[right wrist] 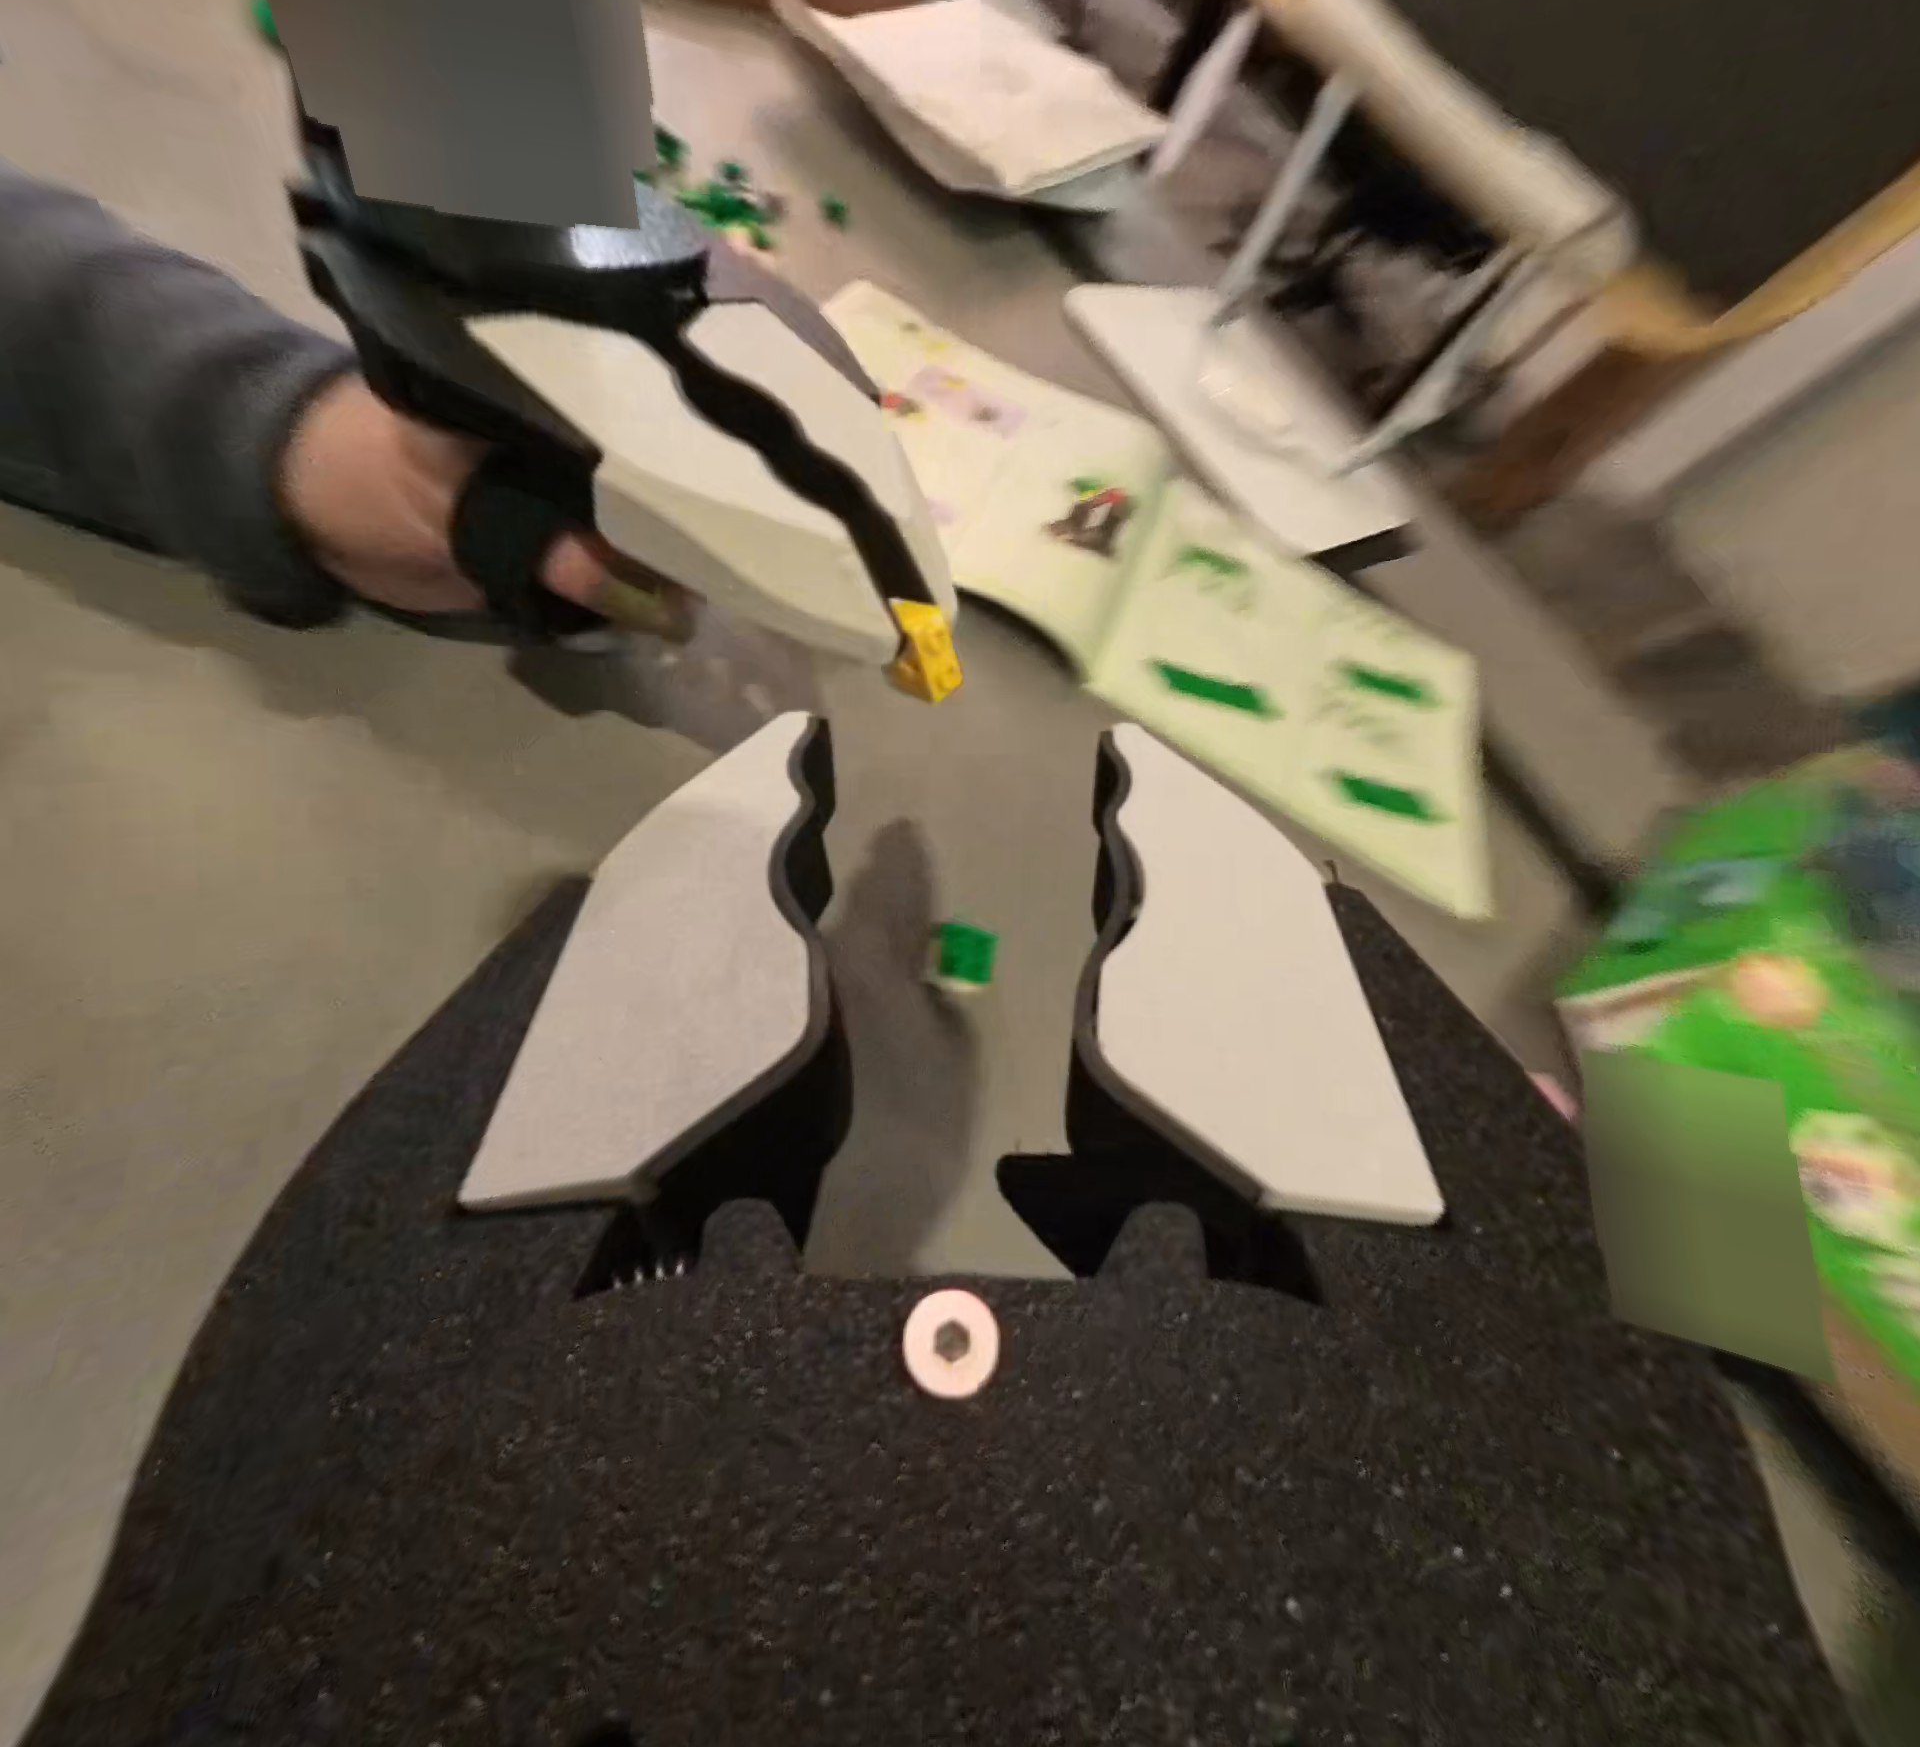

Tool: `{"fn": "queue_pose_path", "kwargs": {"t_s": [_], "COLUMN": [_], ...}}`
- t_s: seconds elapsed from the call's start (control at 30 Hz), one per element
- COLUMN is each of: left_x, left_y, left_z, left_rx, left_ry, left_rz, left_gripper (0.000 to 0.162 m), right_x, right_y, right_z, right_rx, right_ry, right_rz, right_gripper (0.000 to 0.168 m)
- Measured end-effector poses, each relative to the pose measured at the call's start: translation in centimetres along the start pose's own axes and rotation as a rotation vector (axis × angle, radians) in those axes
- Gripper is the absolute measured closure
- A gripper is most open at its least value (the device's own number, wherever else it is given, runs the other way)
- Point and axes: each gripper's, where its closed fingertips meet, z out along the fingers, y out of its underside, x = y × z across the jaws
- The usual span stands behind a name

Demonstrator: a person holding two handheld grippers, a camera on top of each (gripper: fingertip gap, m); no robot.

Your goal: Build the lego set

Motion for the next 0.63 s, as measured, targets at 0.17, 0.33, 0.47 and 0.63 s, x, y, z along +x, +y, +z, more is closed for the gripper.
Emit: {"fn": "queue_pose_path", "kwargs": {"t_s": [0.17,0.33,0.47,0.63], "left_x": [-0.8,-0.3,-0.1,0.3], "left_y": [-1.3,-1.3,-1.1,-1.0], "left_z": [-0.7,-0.5,-0.4,-0.4], "left_rx": [0.119,0.149,0.136,0.108], "left_ry": [-0.03,0.004,0.017,0.227], "left_rz": [-0.154,-0.242,-0.245,-0.462], "left_gripper": [0.153,0.154,0.153,0.113], "right_x": [0.1,-0.2,-0.1,-0.8], "right_y": [-1.3,-2.0,-2.3,-2.1], "right_z": [0.9,1.8,1.8,1.3], "right_rx": [-0.02,-0.018,-0.025,0.086], "right_ry": [0.339,0.463,0.511,0.238], "right_rz": [-0.335,-0.52,-0.603,-0.417], "right_gripper": [0.123,0.135,0.152,0.152]}}
